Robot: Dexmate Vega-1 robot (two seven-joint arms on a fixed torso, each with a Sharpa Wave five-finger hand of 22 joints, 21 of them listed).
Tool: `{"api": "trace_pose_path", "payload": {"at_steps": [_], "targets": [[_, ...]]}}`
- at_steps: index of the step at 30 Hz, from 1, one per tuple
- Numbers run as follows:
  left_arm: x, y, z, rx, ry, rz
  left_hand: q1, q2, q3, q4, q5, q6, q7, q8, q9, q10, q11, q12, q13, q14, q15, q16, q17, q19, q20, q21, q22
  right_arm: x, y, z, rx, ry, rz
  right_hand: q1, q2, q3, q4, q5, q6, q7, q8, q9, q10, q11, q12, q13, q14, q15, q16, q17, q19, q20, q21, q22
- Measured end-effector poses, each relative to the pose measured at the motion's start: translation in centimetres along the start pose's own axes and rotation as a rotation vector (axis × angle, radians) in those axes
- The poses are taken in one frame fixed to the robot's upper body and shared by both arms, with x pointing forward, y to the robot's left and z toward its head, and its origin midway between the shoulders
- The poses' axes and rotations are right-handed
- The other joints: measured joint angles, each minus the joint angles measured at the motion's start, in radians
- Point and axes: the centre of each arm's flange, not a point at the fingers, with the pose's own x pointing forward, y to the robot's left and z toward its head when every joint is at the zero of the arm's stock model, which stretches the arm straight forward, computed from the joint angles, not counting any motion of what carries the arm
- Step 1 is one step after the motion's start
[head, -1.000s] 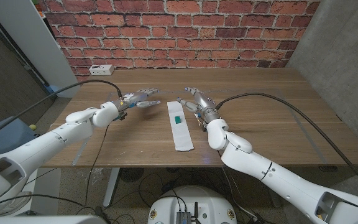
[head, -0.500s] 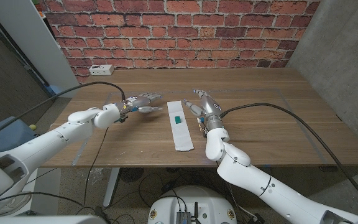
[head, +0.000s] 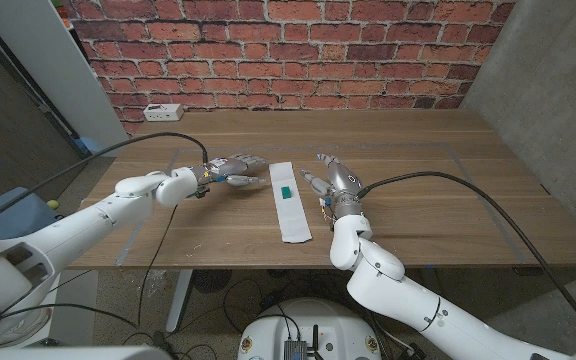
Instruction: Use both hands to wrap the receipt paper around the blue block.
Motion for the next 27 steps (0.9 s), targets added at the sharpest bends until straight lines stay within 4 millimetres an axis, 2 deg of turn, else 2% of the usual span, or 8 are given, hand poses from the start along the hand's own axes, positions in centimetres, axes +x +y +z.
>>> {"api": "trace_pose_path", "payload": {"at_steps": [6, 8, 9, 14, 21, 24, 25, 27], "targets": [[0.6, 0.2, 0.4, 0.010, -0.022, -0.012, 0.008, -0.008, -0.004, -0.010, 0.005, 0.038, -0.003, 0.016, 0.000, 0.045, 0.005, 0.015, 0.000, -0.002, 0.002, 0.011, 0.000, 0.000, 0.011, 0.008, 0.000, -1.1, -0.3, -0.2, -0.017, 0.054, 0.038, 0.030, 0.004, 0.007, -0.022, 0.000, 0.030, 0.001, 0.008, -0.005, 0.020, -0.005, 0.000, 0.000, 0.010, 0.003, 0.008, 0.009, 0.009, -0.002, 0.000, 0.000], [0.9, 0.3, 0.4, 0.010, -0.022, -0.011, 0.008, -0.008, -0.007, -0.013, 0.005, 0.055, -0.003, 0.018, 0.000, 0.056, 0.010, 0.022, 0.000, -0.002, 0.002, 0.011, 0.000, 0.000, 0.011, 0.008, 0.000, -1.2, 0.0, -1.1, -0.036, 0.102, 0.056, 0.037, -0.002, 0.011, -0.027, 0.000, 0.030, 0.001, 0.008, -0.005, 0.019, -0.005, 0.000, 0.000, 0.010, 0.003, 0.008, 0.009, 0.009, -0.002, 0.000, 0.000], [1.0, 0.4, 0.7, 0.012, -0.036, -0.022, 0.012, -0.012, -0.007, -0.013, 0.005, 0.062, 0.000, 0.021, 0.000, 0.065, 0.011, 0.022, 0.000, -0.002, 0.002, 0.011, 0.000, 0.000, 0.011, 0.008, 0.000, -1.5, -0.6, -0.1, -0.022, 0.076, 0.053, 0.042, 0.002, 0.014, -0.030, 0.000, 0.032, -0.001, 0.008, -0.005, 0.019, -0.005, 0.000, 0.000, 0.010, 0.003, 0.008, 0.009, 0.009, -0.002, 0.000, 0.000], [1.4, 0.4, 0.6, 0.012, -0.040, -0.038, 0.012, -0.012, -0.011, -0.017, 0.005, 0.086, 0.004, 0.026, 0.000, 0.074, 0.013, 0.026, 0.000, -0.001, 0.002, 0.011, 0.000, 0.000, 0.022, 0.016, 0.000, -2.2, -0.8, -0.5, -0.039, 0.139, 0.085, 0.077, 0.003, 0.025, -0.057, 0.000, 0.039, -0.001, 0.008, -0.005, 0.019, -0.005, -0.004, 0.000, 0.006, 0.007, 0.008, 0.014, 0.009, -0.002, 0.000, 0.000], [2.2, 0.6, 0.8, 0.009, -0.051, -0.061, 0.008, -0.016, -0.011, -0.017, 0.005, 0.092, -0.002, 0.026, 0.000, 0.077, 0.016, 0.026, 0.000, -0.001, 0.002, 0.011, 0.000, 0.000, 0.022, 0.016, 0.000, -3.1, -1.5, -0.4, -0.049, 0.186, 0.104, 0.091, 0.004, 0.037, -0.068, 0.000, 0.051, 0.002, 0.008, -0.005, 0.023, -0.009, -0.006, 0.003, 0.001, 0.003, 0.014, 0.014, 0.016, -0.002, -0.008, 0.000], [2.6, 0.7, 0.9, 0.013, -0.054, -0.073, 0.008, -0.016, -0.011, -0.017, 0.005, 0.097, 0.004, 0.026, 0.000, 0.079, 0.018, 0.026, 0.000, -0.003, 0.003, 0.011, 0.000, 0.000, 0.022, 0.016, 0.000, -3.4, -1.8, -0.3, -0.051, 0.199, 0.108, 0.143, 0.018, 0.064, -0.096, 0.000, 0.058, -0.002, 0.000, -0.002, 0.023, -0.009, -0.021, 0.003, -0.011, 0.003, 0.015, 0.018, 0.016, -0.002, -0.012, 0.000], [2.7, 0.7, 1.0, 0.017, -0.055, -0.078, 0.008, -0.016, -0.011, -0.017, 0.005, 0.102, 0.008, 0.026, 0.000, 0.086, 0.021, 0.026, 0.000, -0.003, 0.003, 0.011, 0.000, 0.000, 0.022, 0.016, 0.000, -3.5, -1.8, -0.3, -0.052, 0.204, 0.114, 0.160, 0.022, 0.075, -0.106, -0.004, 0.058, -0.003, -0.004, -0.002, 0.016, -0.017, -0.027, 0.003, -0.020, 0.007, 0.015, 0.019, 0.016, -0.002, -0.017, 0.000], [2.9, 0.8, 1.0, 0.020, -0.057, -0.083, 0.008, -0.016, -0.011, -0.017, 0.005, 0.116, 0.010, 0.026, 0.000, 0.103, 0.022, 0.026, 0.000, -0.003, 0.003, 0.011, 0.000, 0.000, 0.022, 0.016, 0.000, -3.7, -1.8, -0.4, -0.052, 0.211, 0.123, 0.197, 0.027, 0.098, -0.130, -0.016, 0.053, -0.027, -0.010, -0.002, -0.007, -0.023, -0.042, 0.003, -0.044, 0.016, 0.004, 0.023, 0.013, 0.000, -0.028, 0.000]]}}
